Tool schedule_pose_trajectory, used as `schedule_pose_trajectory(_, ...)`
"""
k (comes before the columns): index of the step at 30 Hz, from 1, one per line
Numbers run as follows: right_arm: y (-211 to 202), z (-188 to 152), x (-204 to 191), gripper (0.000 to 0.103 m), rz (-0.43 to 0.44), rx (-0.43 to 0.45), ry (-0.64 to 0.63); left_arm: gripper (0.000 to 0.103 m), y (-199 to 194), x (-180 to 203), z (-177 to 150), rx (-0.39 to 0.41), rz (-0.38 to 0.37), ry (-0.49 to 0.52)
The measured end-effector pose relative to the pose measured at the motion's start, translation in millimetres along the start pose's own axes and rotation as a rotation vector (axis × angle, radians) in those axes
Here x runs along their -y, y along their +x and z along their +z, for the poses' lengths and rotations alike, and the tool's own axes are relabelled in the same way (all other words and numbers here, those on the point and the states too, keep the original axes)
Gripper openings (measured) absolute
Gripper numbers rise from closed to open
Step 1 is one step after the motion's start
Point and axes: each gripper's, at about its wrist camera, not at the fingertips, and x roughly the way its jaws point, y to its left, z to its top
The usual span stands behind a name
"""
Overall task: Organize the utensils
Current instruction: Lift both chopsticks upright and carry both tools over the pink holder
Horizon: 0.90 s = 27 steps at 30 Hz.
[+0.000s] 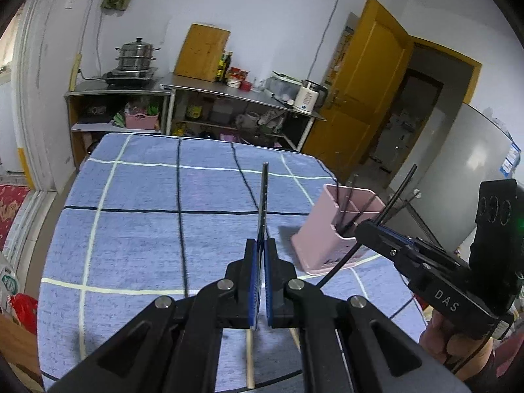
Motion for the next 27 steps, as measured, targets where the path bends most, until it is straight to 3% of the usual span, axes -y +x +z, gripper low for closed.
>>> schedule_pose_trajectory(8,-19.4,-2.2,31.2,0.005,-0.056,0.019,0.036,0.004,15.4,26.8,4.4,-0.031,-0.062,0.018)
schedule_pose_trajectory(19,-57.8,18.5,78.5,0.005,-0.141,0.102,0.096,0.0,36.8,87.0,36.4,-0.025,-0.185,0.064)
schedule_pose_trajectory(27,-69.5,26.5,95.2,0.005,-0.178,0.138,0.1,0.0,43.6,104.4,53.6,0.013,-0.177,0.103)
